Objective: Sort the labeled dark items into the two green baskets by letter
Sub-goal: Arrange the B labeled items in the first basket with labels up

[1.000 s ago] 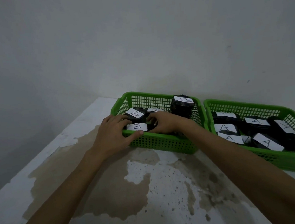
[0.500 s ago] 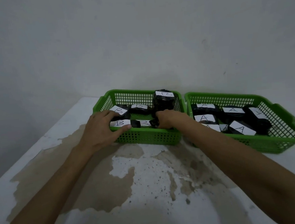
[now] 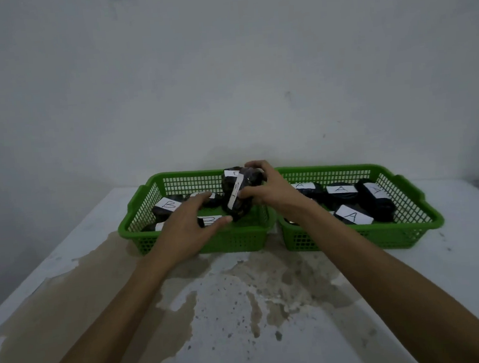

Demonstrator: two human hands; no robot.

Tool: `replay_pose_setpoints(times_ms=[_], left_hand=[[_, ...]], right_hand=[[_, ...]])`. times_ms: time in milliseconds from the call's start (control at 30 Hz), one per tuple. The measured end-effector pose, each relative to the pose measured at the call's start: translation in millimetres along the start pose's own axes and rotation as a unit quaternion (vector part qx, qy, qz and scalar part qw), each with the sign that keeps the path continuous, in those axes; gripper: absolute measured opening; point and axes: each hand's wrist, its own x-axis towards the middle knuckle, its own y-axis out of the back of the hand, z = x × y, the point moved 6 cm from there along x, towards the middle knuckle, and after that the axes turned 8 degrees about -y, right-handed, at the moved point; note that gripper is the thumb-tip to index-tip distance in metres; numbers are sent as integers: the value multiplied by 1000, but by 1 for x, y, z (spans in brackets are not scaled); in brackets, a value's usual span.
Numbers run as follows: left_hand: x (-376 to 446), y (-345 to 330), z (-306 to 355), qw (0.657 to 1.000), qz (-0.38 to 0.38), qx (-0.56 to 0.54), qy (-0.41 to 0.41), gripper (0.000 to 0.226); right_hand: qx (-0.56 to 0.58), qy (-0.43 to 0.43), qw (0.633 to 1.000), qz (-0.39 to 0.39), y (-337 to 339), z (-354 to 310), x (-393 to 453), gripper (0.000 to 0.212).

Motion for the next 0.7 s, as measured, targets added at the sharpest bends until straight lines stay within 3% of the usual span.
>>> replay_pose_setpoints(times_ms=[200,367,500,600,700], left_hand=[[17,-12,47,994,3,-107,-15,83],[19,-6,73,992,27,-47,-117,57],[20,-7,78,991,-3,-63,-114,80],[20,-4,82,989,-13,-112,-96,76],[20,2,89,987,15,-83,-135,70]], right_hand=[[-13,46,999,13,28,1,-33,68],[-63,59,996,17,51,-1,-52,69],[-57,73,996,-3,57,-3,-62,68],[-40,78,996,-10,61,-3,-65,66],[-66,84,994,-9,62,-3,-65,67]])
